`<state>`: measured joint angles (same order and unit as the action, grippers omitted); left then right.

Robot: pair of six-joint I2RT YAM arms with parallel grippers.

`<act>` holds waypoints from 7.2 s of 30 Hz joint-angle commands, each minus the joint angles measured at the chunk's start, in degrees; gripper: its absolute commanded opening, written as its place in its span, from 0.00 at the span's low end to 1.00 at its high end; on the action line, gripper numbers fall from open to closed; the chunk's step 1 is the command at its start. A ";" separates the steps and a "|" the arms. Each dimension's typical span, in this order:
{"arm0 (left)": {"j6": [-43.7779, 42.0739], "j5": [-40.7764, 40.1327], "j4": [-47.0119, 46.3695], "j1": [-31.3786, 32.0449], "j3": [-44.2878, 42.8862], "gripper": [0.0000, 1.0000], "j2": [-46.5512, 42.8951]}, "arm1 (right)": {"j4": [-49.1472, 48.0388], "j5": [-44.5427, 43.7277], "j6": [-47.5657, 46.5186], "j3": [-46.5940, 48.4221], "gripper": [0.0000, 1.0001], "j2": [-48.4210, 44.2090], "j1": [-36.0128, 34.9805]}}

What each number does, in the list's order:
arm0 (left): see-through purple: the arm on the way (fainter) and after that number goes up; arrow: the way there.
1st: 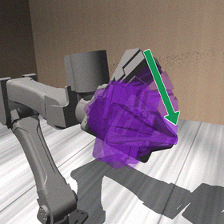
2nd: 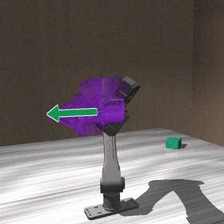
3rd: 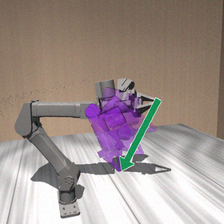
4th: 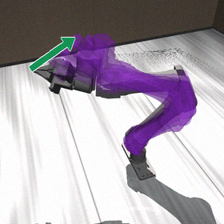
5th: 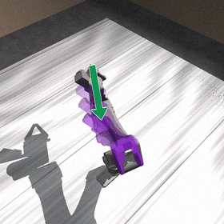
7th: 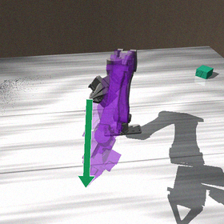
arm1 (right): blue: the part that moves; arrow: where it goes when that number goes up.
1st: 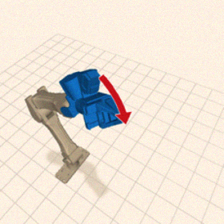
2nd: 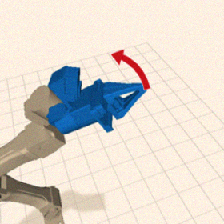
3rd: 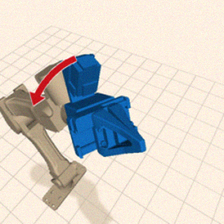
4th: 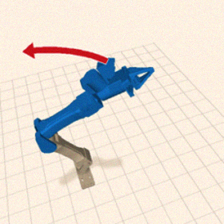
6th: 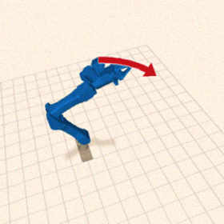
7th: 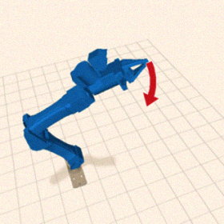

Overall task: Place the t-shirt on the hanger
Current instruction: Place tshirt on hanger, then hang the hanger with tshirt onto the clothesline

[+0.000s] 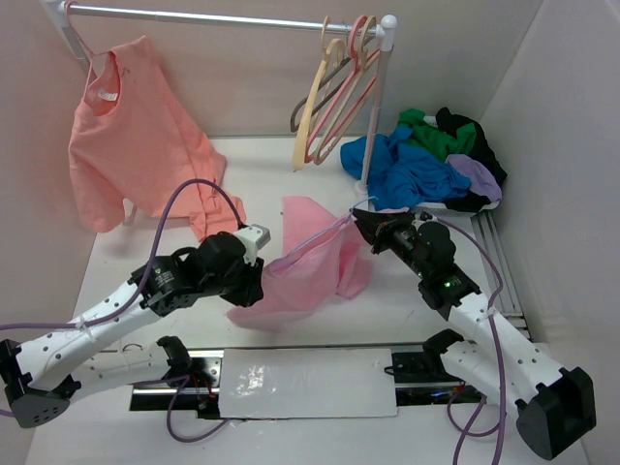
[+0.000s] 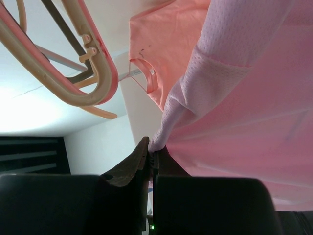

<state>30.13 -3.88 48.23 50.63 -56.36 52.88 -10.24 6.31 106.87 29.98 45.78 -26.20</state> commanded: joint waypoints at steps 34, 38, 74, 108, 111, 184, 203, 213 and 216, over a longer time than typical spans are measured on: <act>-14.92 -5.44 -0.77 5.52 -33.11 0.04 20.41 | -2.68 1.96 -2.10 4.30 0.00 -0.16 0.88; -18.26 -2.37 -1.90 5.53 -30.83 0.12 20.95 | -3.30 2.48 -2.10 4.30 0.00 -0.16 0.88; -15.37 3.16 -8.87 1.76 -15.98 0.00 8.56 | 17.77 5.13 -25.18 15.95 0.48 0.71 2.11; 9.52 -27.67 30.17 -9.84 -49.62 0.00 5.38 | 47.95 -16.24 -70.57 34.18 0.90 7.58 -3.25; 4.16 -30.74 28.86 -13.79 -57.88 0.00 11.44 | 48.99 -16.24 -70.57 35.23 0.91 7.05 -3.25; -14.22 9.42 -6.66 -70.75 -79.87 0.00 56.19 | 46.10 2.21 -74.97 43.15 0.94 23.92 5.45; -11.59 9.77 -7.18 -73.13 -80.40 0.00 55.66 | 45.48 4.68 -75.49 42.62 0.95 24.45 8.00; -11.58 12.40 -7.18 -73.66 -79.35 0.56 51.55 | 46.01 3.98 -75.49 42.62 1.00 22.86 8.00; -11.58 12.40 -7.70 -73.14 -78.11 0.77 48.47 | 46.53 2.67 -75.49 41.30 1.00 21.72 8.00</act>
<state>18.15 7.49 43.70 -22.61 -134.37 107.74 36.97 10.02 32.42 70.50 69.76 -18.59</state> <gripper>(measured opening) 0.741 0.994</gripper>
